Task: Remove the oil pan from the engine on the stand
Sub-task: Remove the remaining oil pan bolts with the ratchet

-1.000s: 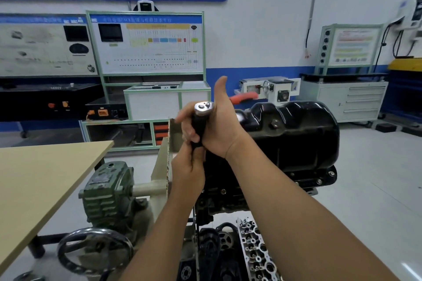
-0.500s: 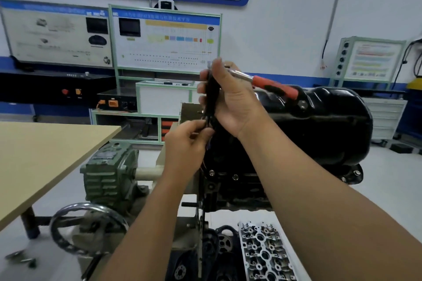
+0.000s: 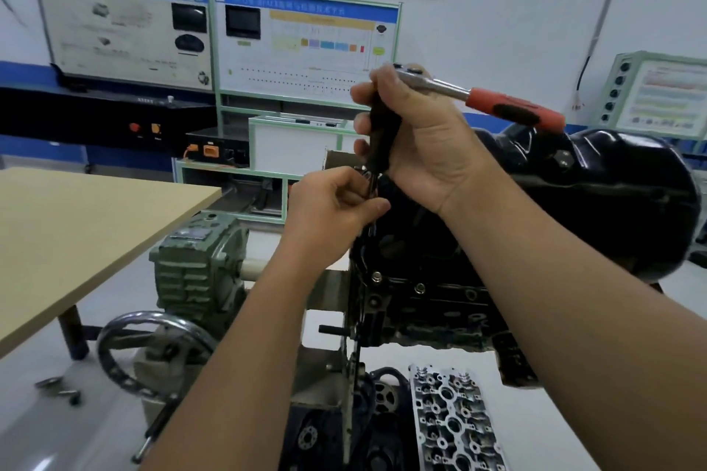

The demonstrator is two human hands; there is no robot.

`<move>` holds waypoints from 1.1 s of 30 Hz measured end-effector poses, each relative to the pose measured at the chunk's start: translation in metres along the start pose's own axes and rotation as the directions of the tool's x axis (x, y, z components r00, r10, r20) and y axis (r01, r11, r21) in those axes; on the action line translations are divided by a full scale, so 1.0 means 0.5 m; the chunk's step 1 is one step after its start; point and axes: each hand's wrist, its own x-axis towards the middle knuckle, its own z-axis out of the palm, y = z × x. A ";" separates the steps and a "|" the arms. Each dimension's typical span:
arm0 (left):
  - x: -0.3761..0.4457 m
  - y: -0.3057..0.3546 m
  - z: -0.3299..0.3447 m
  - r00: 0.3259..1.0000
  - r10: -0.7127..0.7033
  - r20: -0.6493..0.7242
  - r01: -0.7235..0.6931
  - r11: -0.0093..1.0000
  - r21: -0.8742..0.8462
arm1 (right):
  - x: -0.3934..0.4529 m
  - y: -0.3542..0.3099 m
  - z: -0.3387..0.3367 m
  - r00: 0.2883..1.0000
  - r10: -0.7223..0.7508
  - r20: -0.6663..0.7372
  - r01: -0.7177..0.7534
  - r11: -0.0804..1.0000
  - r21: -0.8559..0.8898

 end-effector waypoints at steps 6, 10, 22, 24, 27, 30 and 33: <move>-0.003 -0.001 -0.014 0.989 0.046 0.143 -0.049 0.999 0.020 | -0.004 -0.011 0.004 0.995 0.082 0.059 -0.078 0.995 -0.060; -0.012 -0.011 -0.005 0.997 0.048 0.062 -0.050 0.998 0.036 | -0.011 -0.010 -0.002 0.999 0.015 0.029 -0.014 0.999 -0.039; -0.029 -0.036 0.017 0.997 0.082 -0.011 -0.082 0.996 -0.026 | -0.026 -0.011 0.009 0.999 -0.053 -0.012 0.053 0.999 -0.009; -0.026 -0.031 0.024 0.995 0.079 -0.067 -0.080 0.997 -0.003 | -0.027 -0.011 0.011 0.997 -0.070 -0.025 0.070 0.998 -0.004; -0.024 -0.033 0.024 0.995 0.073 -0.068 -0.073 0.997 -0.004 | -0.025 -0.013 0.015 0.999 -0.028 -0.045 0.027 1.000 -0.011; -0.030 -0.045 0.017 0.998 0.049 0.026 -0.047 0.996 -0.080 | -0.023 -0.012 0.013 0.999 -0.019 -0.050 0.018 0.999 -0.028; -0.033 -0.045 0.019 0.998 0.051 -0.027 -0.052 0.997 -0.050 | -0.023 -0.008 0.012 0.997 -0.070 -0.041 0.069 0.997 -0.019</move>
